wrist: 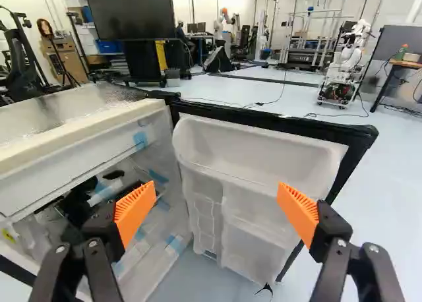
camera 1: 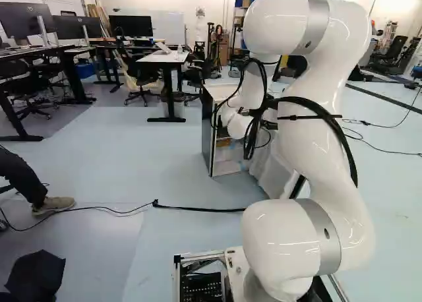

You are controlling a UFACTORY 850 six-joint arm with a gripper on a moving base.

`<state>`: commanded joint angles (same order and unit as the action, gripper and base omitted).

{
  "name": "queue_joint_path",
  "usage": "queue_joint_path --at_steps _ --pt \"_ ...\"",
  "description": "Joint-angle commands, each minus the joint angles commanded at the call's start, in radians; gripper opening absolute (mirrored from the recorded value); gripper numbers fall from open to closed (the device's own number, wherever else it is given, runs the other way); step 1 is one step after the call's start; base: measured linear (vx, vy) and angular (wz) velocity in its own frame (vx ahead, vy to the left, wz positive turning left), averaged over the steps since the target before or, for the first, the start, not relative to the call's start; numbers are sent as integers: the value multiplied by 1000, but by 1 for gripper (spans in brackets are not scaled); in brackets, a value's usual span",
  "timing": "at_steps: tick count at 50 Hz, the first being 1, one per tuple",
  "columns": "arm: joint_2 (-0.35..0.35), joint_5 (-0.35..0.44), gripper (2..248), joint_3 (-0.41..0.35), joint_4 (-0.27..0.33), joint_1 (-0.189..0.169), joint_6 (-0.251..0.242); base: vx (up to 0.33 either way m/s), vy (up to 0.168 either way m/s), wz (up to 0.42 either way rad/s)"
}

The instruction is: Open the fridge door

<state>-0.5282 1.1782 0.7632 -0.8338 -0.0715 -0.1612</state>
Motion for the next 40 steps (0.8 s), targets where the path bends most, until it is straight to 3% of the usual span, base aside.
queue_joint_path --at_steps 20,40 --pt "72 -27 247 -60 74 6 14 0 0 0" --pt "186 -71 247 -156 193 17 37 0 0 0"
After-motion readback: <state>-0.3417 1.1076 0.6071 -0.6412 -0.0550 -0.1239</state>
